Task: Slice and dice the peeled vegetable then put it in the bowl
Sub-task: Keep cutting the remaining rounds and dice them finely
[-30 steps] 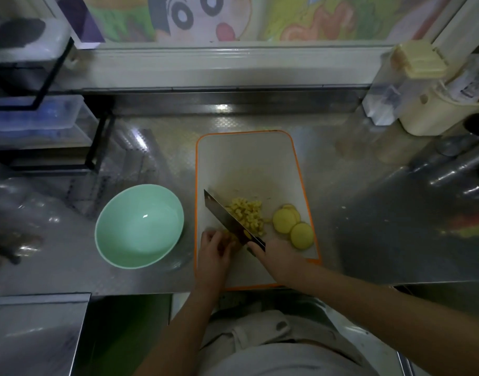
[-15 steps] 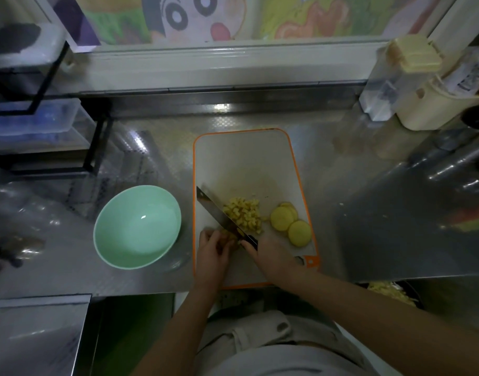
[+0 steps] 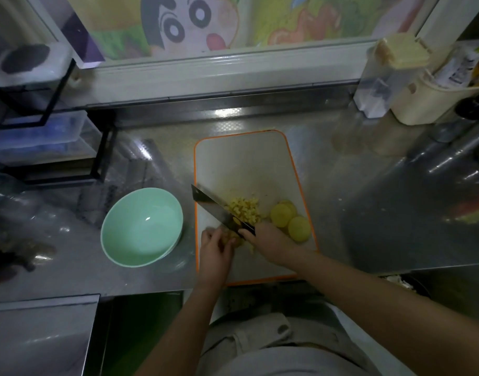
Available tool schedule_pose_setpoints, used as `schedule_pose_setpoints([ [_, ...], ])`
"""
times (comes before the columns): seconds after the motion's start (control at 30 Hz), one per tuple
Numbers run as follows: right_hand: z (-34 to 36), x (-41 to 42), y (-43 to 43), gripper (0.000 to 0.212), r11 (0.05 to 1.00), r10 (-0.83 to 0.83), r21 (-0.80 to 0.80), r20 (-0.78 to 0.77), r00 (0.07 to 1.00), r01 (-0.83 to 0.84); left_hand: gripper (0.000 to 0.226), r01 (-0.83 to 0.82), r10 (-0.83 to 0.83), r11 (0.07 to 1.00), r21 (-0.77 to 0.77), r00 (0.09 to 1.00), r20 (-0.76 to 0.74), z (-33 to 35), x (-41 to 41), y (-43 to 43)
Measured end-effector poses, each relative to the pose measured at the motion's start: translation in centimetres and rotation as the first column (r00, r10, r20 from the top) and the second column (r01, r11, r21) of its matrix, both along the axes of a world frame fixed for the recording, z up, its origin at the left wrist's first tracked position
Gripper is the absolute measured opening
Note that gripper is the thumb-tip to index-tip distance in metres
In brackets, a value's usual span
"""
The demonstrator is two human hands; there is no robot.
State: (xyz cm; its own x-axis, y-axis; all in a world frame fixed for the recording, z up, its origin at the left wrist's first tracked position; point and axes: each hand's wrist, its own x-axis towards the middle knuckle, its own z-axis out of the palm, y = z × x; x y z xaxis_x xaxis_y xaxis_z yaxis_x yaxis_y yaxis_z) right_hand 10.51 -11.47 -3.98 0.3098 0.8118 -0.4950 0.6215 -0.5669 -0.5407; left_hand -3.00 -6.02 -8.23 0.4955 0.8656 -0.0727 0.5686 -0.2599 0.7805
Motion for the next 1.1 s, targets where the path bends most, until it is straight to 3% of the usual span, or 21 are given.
schedule_pose_setpoints([
  [0.23,0.5,0.5,-1.2,0.04,0.992,-0.014,0.127,-0.024,1.0,0.017,0.015,-0.027,0.027,1.0,-0.002,1.0,0.008,-0.3,0.0,-0.1],
  [0.3,1.3,0.5,-1.7,0.03,0.989,0.013,0.144,0.022,1.0,-0.016,0.009,-0.041,0.041,0.999,0.01,0.999,0.002,-0.6,0.0,-0.1],
  [0.43,1.4,0.5,-2.8,0.037,0.955,0.102,0.248,0.235,0.967,-0.161,0.008,-0.067,0.067,0.997,0.03,0.998,-0.002,-1.0,0.0,-0.2],
  [0.53,1.3,0.5,-3.3,0.033,0.981,0.088,0.149,0.225,0.97,-0.124,0.007,-0.077,0.077,0.996,0.041,0.997,0.009,-1.2,0.0,-0.2],
  [0.57,1.0,0.5,-3.4,0.032,0.97,0.077,0.197,0.312,0.947,-0.143,0.006,-0.081,0.081,0.996,0.037,0.997,0.014,-1.2,0.0,-0.3],
  [0.63,0.7,0.3,-3.5,0.037,0.952,0.079,0.257,0.324,0.943,-0.168,0.005,-0.085,0.085,0.996,0.033,0.996,0.021,-1.1,0.0,-0.3],
  [0.7,0.0,0.7,-3.7,0.041,0.954,0.037,0.276,0.273,0.961,-0.115,0.007,-0.086,0.085,0.995,0.044,0.996,0.016,-1.0,0.0,-0.4],
  [0.9,0.3,0.4,-3.9,0.043,0.968,-0.124,0.206,-0.114,0.986,0.146,0.016,-0.059,0.06,0.997,0.043,0.998,-0.012,-1.3,-0.3,-0.4],
  [0.97,0.9,0.5,-3.7,0.045,0.969,-0.18,0.142,-0.155,0.971,0.202,0.017,-0.034,0.033,0.999,0.039,0.999,0.014,-1.1,-0.3,-0.5],
  [1.1,2.3,0.7,-3.5,0.046,0.987,-0.145,0.053,-0.14,0.98,0.153,0.013,0.03,-0.03,0.992,0.122,1.0,-0.002,-1.1,-0.5,-0.7],
])
